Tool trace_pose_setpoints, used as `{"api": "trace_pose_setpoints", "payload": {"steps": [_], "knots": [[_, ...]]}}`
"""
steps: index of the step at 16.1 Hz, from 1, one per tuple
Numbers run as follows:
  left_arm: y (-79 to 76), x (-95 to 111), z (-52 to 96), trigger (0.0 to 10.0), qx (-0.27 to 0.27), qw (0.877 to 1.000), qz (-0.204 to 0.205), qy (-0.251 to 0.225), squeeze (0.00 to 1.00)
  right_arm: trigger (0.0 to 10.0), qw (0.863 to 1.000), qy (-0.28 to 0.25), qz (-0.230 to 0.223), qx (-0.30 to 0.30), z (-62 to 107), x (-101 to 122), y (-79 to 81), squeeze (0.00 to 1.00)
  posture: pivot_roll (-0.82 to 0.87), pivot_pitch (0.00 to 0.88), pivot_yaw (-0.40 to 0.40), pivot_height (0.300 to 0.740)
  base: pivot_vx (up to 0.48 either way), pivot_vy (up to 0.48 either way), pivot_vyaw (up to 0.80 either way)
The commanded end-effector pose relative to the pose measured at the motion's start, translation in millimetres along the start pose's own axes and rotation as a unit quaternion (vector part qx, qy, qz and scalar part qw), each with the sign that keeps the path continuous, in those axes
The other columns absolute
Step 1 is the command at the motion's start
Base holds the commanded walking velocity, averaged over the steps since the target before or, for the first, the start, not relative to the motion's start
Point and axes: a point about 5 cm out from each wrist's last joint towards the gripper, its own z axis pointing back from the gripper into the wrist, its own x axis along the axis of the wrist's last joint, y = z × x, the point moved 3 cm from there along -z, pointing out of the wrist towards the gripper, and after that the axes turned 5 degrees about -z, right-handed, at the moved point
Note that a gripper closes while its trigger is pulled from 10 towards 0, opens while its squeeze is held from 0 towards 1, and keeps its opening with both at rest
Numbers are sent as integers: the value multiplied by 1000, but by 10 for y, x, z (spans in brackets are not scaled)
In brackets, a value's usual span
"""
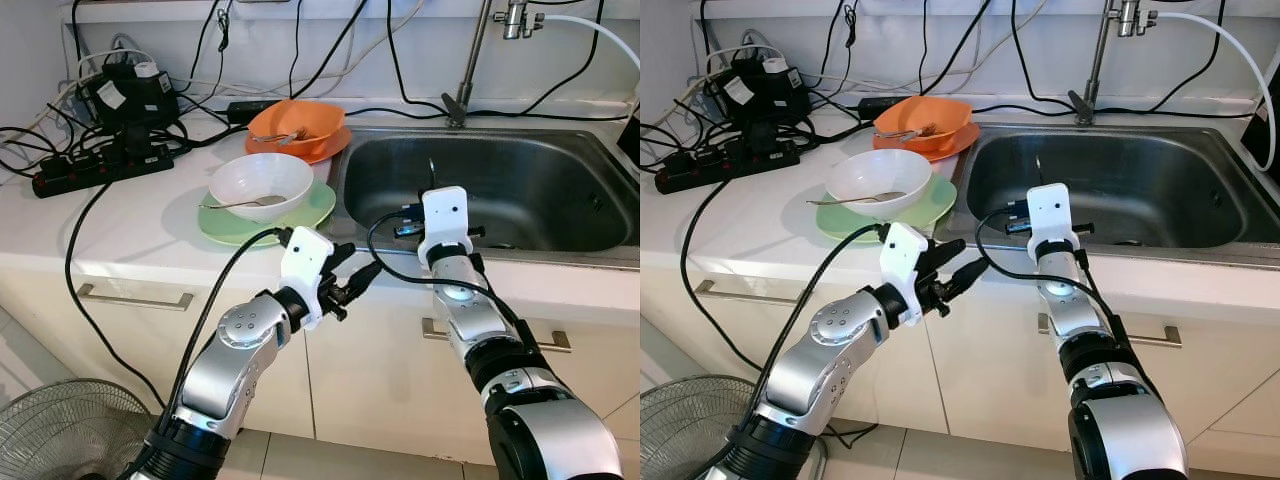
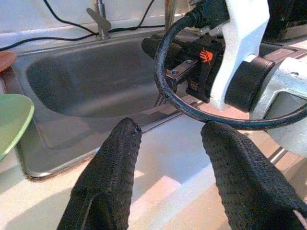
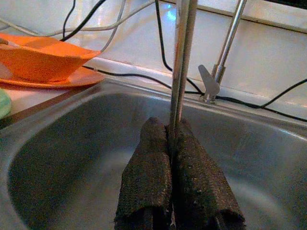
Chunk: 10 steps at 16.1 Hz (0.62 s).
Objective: Kitchen organization
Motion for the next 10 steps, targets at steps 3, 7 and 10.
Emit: {"api": "trace_pose_setpoints", "payload": {"steps": [3, 7, 10], "knots": [[8, 41, -5, 10000, 0, 1000, -7, -3, 0, 10000, 1000, -13, -9, 1, -36, 71, 11, 655, 69, 0, 68, 740, 0, 0, 0], [18, 51, -9, 10000, 5, 1000, -9, -6, 0, 10000, 1000, -18, -9, 4, -46, 96, 16, 651, 69, 0, 65, 740, 0, 0, 0], [130, 92, -2, 10000, 47, 998, -33, -18, 0, 10000, 999, -42, -7, -2, -52, 179, 8, 0, 66, 0, 66, 740, 0, 0, 0]]}}
